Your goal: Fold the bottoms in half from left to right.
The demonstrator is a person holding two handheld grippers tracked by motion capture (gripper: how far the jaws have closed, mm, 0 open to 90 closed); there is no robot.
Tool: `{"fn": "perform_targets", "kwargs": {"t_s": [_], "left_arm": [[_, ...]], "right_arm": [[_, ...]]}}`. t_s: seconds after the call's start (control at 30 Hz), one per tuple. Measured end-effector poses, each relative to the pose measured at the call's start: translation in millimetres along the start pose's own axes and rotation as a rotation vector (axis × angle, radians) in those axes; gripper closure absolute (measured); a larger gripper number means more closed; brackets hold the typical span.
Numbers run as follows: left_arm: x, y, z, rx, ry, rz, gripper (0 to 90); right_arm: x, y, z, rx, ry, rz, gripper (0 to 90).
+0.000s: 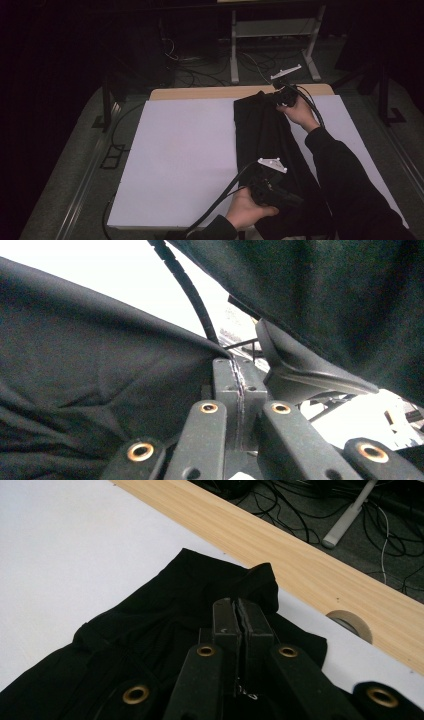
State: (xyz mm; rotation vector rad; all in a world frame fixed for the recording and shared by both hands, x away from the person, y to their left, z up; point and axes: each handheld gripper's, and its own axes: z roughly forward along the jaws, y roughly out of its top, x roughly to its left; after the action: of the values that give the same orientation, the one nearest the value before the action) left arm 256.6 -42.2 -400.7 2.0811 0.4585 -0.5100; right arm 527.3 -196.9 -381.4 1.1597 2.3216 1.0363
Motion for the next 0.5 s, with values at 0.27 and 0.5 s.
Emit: {"fn": "perform_targets", "kwargs": {"t_s": [0.27, 0.5], "left_arm": [[8.1, 9.1, 29.0, 0.022, -0.025, -0.041, 88.9], [20.9, 11.6, 53.2, -0.004, -0.045, -0.094, 89.0]], "right_arm": [[-7.4, -1.5, -0.5, 0.011, -0.007, 0.001, 86.6], [-8.2, -0.6, 0.3, 0.021, -0.030, -0.045, 86.6]]}}
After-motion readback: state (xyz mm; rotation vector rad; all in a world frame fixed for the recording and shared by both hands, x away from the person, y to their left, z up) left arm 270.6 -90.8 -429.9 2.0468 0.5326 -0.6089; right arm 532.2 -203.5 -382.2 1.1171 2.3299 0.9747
